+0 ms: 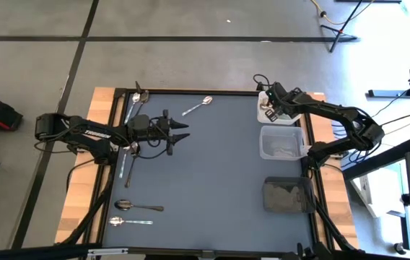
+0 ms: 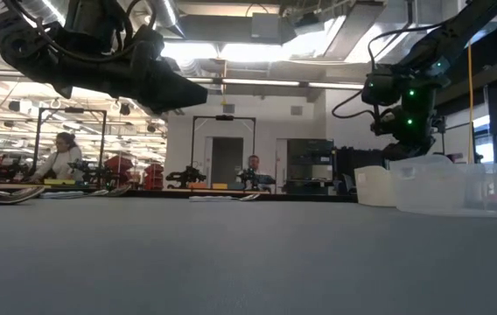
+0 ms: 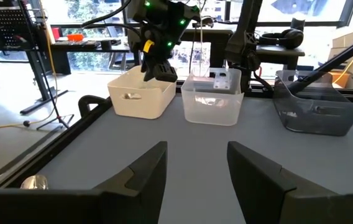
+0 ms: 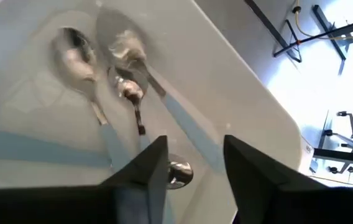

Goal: Sort silverware by color (type)
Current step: Put the light blue spoon into the white bin, then put the white green spoon into the transparent bin

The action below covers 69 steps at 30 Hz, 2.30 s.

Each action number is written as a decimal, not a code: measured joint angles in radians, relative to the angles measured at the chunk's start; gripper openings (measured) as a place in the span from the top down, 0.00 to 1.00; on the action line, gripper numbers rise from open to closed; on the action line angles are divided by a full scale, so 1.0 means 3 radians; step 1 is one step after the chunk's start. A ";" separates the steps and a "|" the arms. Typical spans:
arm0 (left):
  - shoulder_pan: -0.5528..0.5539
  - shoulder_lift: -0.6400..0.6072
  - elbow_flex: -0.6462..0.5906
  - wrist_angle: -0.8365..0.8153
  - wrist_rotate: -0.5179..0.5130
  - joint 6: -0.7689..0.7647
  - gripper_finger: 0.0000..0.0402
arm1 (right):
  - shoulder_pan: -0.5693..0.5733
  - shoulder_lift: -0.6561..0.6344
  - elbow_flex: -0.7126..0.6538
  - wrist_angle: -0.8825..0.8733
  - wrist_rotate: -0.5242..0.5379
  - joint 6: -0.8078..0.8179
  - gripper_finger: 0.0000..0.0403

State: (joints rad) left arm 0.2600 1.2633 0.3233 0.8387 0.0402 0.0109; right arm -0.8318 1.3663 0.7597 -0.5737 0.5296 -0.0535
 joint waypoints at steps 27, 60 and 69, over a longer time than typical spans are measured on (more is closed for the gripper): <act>0.0085 0.0011 0.0031 -0.0445 -0.0740 0.0235 0.59 | 0.1394 -0.0722 -0.0432 0.2368 -0.0792 -0.0019 0.57; 0.1365 0.2285 0.2616 -0.3289 -0.0075 0.0233 0.60 | 0.1705 -0.0722 -0.1006 0.3898 -0.1532 -0.0266 0.57; 0.1423 0.2379 0.2628 -0.3254 0.0087 0.0261 0.62 | 0.1705 -0.0722 -0.1005 0.3898 -0.1531 -0.0266 0.57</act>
State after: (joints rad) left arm 0.6868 1.9770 1.1118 -0.1375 0.0662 0.0891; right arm -0.3202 1.1496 0.4583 0.5957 0.0704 -0.1333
